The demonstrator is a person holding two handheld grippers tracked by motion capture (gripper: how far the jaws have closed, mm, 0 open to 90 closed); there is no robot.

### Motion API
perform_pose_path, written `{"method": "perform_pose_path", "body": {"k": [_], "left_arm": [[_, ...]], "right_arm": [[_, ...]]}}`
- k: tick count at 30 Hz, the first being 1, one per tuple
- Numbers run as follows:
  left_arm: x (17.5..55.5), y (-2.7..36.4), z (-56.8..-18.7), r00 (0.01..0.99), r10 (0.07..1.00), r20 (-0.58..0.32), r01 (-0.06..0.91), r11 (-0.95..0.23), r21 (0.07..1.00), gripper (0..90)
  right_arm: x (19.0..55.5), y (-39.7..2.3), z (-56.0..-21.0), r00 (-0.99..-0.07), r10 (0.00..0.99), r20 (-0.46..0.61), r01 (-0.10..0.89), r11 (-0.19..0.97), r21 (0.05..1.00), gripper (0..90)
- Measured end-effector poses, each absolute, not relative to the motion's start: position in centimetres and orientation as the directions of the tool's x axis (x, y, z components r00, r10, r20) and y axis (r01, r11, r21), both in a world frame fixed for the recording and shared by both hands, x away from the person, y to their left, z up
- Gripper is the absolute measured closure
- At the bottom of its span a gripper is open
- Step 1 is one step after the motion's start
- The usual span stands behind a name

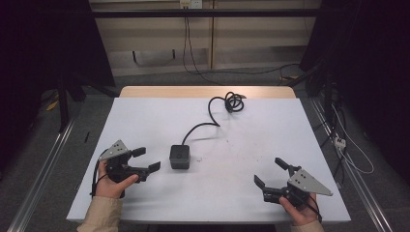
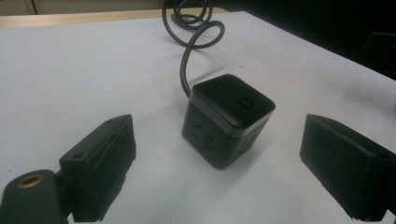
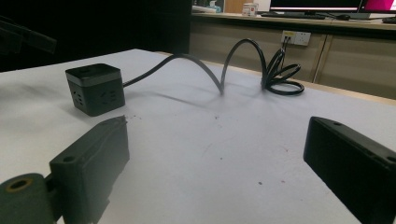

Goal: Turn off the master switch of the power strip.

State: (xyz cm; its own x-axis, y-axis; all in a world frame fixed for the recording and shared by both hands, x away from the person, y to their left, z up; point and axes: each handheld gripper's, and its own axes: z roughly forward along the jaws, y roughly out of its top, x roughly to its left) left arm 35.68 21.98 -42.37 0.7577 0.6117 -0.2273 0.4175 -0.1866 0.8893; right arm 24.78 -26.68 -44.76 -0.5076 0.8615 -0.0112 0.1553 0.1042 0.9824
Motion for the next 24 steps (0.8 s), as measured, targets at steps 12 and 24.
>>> {"method": "perform_pose_path", "body": {"k": [12,24], "left_arm": [[35.5,22.9,-42.7,0.751,0.618,-0.233,0.424,-0.181,0.887,9.6],[35.2,23.7,-43.1,0.739,0.633,-0.23,0.429,-0.179,0.885,9.6]], "right_arm": [[24.8,-26.7,-44.8,-0.507,0.862,-0.01,0.157,0.104,0.982,6.3],[24.8,-26.7,-44.8,-0.508,0.862,-0.011,0.158,0.106,0.982,6.3]]}}
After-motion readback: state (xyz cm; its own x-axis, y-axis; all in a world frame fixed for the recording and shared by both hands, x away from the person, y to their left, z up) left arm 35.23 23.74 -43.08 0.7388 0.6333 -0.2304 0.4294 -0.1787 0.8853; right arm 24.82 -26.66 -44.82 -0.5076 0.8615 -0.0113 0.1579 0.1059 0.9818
